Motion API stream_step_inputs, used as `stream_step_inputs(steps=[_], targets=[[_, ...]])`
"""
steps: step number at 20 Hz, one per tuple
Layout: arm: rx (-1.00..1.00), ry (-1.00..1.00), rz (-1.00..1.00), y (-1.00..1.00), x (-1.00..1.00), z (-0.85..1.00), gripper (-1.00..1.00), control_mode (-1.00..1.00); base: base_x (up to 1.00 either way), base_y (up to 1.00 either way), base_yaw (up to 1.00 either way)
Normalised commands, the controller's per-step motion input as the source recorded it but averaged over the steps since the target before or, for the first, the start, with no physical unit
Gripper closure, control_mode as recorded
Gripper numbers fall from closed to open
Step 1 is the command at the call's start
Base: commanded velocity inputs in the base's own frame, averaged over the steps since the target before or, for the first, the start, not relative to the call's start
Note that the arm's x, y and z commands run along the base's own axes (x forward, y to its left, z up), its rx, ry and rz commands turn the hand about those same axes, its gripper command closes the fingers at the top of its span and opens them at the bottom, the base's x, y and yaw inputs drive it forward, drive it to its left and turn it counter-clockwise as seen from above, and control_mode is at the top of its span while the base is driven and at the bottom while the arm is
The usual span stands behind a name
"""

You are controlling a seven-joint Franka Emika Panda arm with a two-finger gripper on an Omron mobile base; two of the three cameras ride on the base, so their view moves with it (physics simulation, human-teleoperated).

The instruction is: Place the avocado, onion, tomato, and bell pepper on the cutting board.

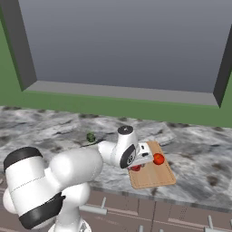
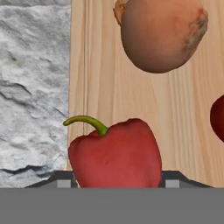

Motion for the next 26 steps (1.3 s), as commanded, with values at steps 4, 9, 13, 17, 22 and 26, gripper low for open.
stream_step_inputs(steps=[4,9,13,17,22,26], targets=[[0.00,-0.02,0.02,-0.15,0.10,-0.24,1.00,-1.00,0.00,0.00,0.00],[0.00,0.00,0.02,-0.05,0.26,-0.23,1.00,-1.00,0.00,0.00,0.00],[0.00,0.00,0.00,-0.01,0.05,-0.34,-1.00,-1.00,0.00,0.00,0.00],[0.00,-0.02,0.00,0.00,0.00,-0.17,-1.00,-1.00,0.00,0.00,0.00],[-0.01,-0.01,0.00,0.00,0.00,0.00,-1.00,-1.00,0.00,0.00,0.00],[0.00,0.00,0.00,0.02,0.00,0.00,-1.00,-1.00,0.00,0.00,0.00]])
